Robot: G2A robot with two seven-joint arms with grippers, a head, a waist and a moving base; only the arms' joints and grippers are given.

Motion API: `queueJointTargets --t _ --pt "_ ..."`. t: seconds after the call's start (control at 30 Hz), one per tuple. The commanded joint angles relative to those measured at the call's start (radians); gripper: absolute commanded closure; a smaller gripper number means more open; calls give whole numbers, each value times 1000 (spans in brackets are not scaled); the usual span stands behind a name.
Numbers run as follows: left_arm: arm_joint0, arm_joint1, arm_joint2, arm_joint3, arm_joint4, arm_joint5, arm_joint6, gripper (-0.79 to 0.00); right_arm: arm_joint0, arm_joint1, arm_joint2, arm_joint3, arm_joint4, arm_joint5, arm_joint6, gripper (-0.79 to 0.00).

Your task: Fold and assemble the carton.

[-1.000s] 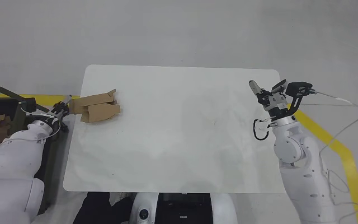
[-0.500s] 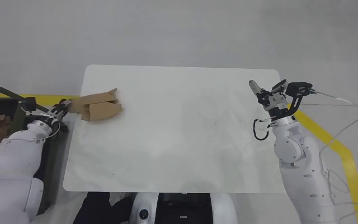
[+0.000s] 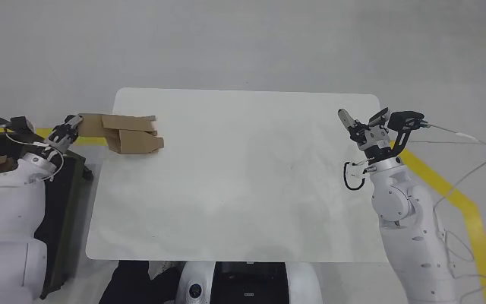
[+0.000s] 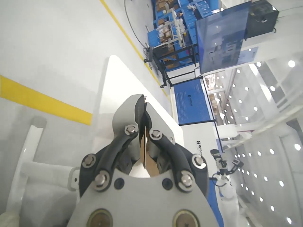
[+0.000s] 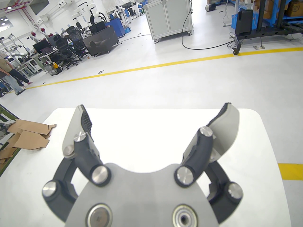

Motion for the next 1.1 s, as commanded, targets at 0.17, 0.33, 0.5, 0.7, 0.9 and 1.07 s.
queueJointTargets --t 0.17,0.33,0.5,0.7,0.9,1.07 --pt "8 8 -27 -145 -88 42 -90 0 0 0 0 0 0 0 0 -785" --pt "18 12 -24 -268 -104 62 -110 0 0 0 0 0 0 0 0 -785" --pt "15 1 9 -379 -122 85 -133 0 0 0 0 0 0 0 0 -785" --pt "-4 -32 84 -502 -205 162 -209 0 0 0 0 0 0 0 0 -785" --pt "-30 -67 171 -599 -219 186 -234 0 0 0 0 0 0 0 0 -785" --pt "-70 -100 251 -665 -182 192 -208 0 0 0 0 0 0 0 0 -785"
